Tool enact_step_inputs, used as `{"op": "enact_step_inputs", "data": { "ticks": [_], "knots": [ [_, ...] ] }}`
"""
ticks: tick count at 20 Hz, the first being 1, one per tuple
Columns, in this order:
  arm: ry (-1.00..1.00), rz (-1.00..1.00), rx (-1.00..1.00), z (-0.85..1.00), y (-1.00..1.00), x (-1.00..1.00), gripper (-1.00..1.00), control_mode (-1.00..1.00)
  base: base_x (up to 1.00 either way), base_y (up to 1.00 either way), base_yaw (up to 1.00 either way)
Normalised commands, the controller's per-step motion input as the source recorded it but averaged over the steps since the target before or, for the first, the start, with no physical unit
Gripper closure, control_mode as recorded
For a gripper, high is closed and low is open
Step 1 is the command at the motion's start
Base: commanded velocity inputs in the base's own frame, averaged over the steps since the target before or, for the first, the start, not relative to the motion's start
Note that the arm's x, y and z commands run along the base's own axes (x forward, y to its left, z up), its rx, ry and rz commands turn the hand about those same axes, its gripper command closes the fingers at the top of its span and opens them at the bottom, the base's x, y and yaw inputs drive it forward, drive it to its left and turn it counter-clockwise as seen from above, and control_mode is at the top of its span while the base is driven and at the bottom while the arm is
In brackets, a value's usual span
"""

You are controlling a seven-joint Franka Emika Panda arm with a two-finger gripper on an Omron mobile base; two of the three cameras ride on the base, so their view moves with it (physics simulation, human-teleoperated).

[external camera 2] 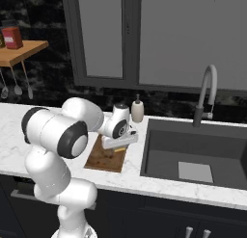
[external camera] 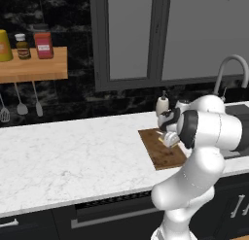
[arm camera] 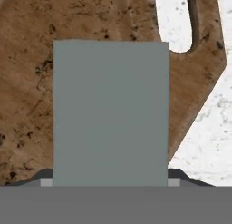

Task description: Pick up the sponge from the counter and clean the cutting board by briefly scrubbing or pressing down on the cutting board. Once finished, release the sponge.

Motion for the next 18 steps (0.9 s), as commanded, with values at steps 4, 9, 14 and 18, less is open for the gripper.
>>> {"op": "enact_step_inputs", "data": {
  "ticks": [4, 9, 14, 18],
  "knots": [
    [0.00, 0.00, 0.00, -0.17, 0.14, 0.11, 1.00, -1.00, 0.00, 0.00, 0.00],
    [0.00, 0.00, 0.00, -0.18, 0.21, 0.05, 1.00, -1.00, 0.00, 0.00, 0.00],
    [-0.01, -0.03, 0.00, -0.05, 0.26, 0.09, 1.00, -1.00, 0.00, 0.00, 0.00],
    [-0.03, -0.06, 0.00, 0.01, 0.31, 0.16, 1.00, -1.00, 0.00, 0.00, 0.00]
  ]
}}
